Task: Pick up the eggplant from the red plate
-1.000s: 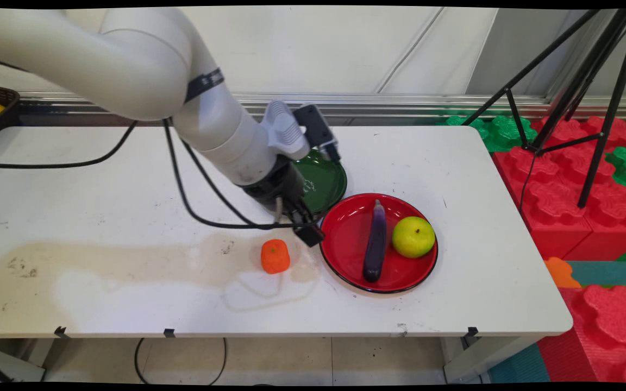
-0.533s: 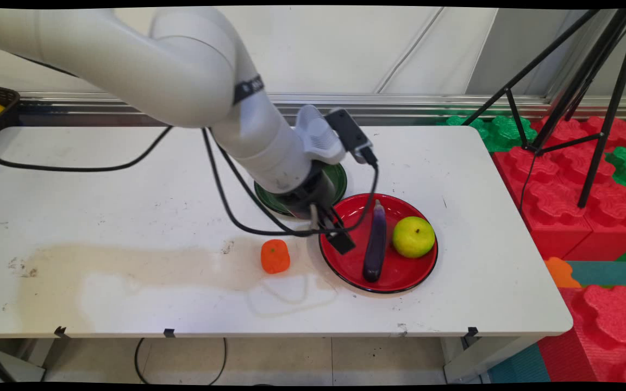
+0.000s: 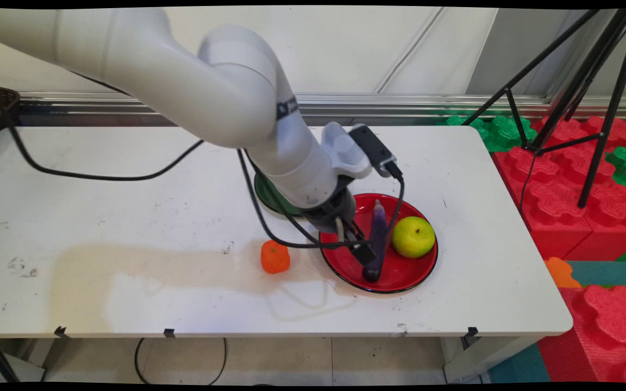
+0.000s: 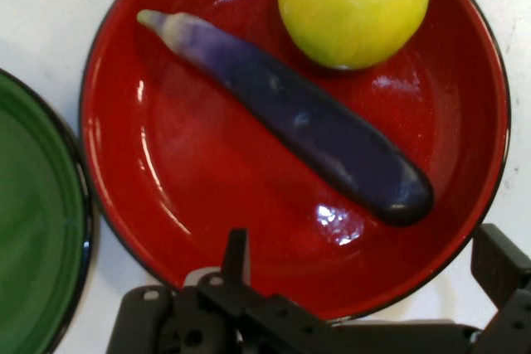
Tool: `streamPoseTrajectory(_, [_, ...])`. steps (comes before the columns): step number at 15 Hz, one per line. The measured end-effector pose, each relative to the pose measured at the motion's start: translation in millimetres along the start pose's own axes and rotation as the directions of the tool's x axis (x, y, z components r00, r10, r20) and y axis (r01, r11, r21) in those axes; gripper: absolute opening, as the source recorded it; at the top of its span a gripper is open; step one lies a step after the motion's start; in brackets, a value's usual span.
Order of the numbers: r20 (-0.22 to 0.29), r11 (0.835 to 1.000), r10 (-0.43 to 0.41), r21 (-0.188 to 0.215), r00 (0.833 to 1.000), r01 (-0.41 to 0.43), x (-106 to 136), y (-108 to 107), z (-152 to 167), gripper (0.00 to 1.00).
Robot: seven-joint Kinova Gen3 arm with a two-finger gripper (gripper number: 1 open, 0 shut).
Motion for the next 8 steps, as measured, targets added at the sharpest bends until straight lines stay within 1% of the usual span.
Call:
streamPoseTrajectory(3, [0.013, 1.0, -0.02, -0.005, 1.0, 0.02, 6.2, 4.6, 19.5, 1.0])
streamPoseTrajectory(8, [0.034, 0.999, -0.054, -0.001, 0.998, 0.054, 16.5, 8.3, 52.9, 1.0])
